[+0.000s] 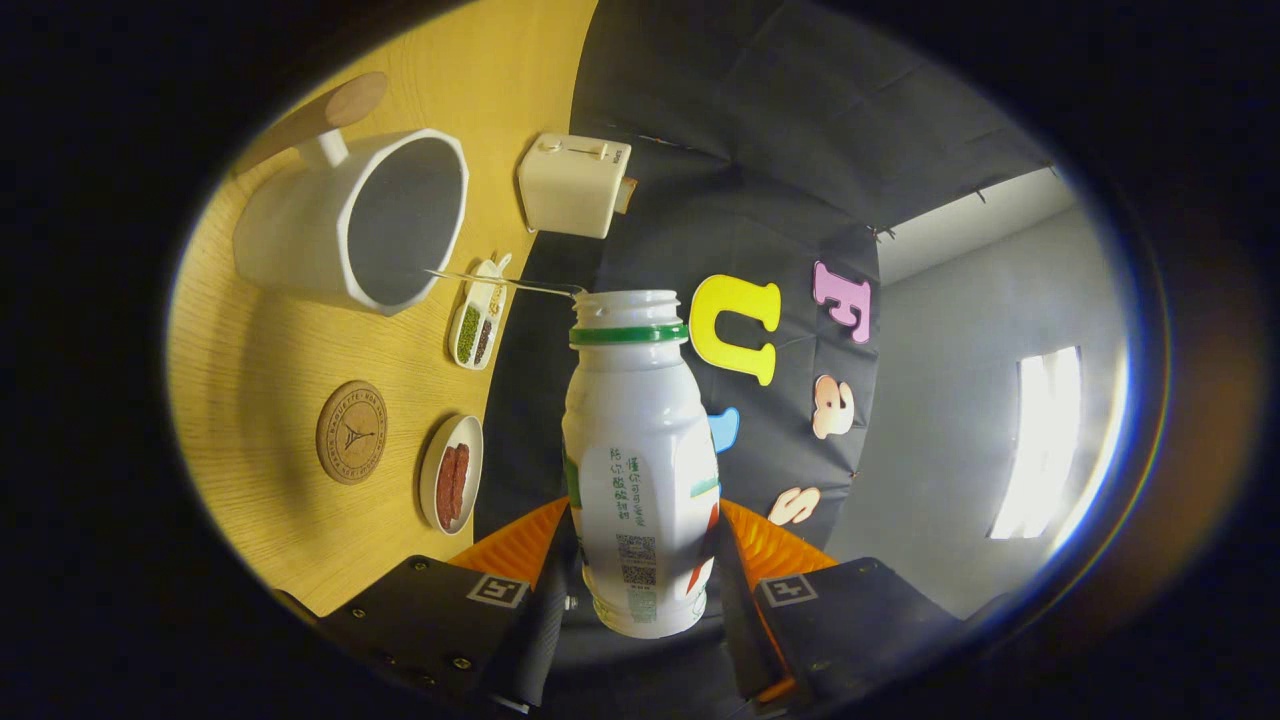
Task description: Take the bottle from table, then pour the juice into the cup, finally place the bottle on the coaster
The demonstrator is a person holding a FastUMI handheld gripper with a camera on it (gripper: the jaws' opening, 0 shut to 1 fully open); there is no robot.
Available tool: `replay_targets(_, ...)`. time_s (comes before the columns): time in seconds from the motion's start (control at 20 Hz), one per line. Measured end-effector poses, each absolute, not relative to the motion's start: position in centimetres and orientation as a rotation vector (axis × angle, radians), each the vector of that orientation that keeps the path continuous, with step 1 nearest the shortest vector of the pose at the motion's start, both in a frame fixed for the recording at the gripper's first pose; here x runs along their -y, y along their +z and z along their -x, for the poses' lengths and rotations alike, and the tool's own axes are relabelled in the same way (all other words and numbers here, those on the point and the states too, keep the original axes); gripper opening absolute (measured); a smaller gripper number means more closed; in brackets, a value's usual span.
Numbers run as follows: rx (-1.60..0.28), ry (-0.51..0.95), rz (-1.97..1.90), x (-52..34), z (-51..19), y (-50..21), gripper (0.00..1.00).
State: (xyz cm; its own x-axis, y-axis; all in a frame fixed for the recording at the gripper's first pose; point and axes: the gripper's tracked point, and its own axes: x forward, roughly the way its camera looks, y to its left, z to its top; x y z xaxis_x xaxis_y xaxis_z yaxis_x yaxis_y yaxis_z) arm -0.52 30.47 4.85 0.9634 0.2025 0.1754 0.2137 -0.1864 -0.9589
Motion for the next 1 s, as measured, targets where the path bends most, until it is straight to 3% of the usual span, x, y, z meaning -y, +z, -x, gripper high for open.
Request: replay_targets(1.0, 0.367, -0.018, 1.828, -30.72, 0.68, 4.87, 0.69)
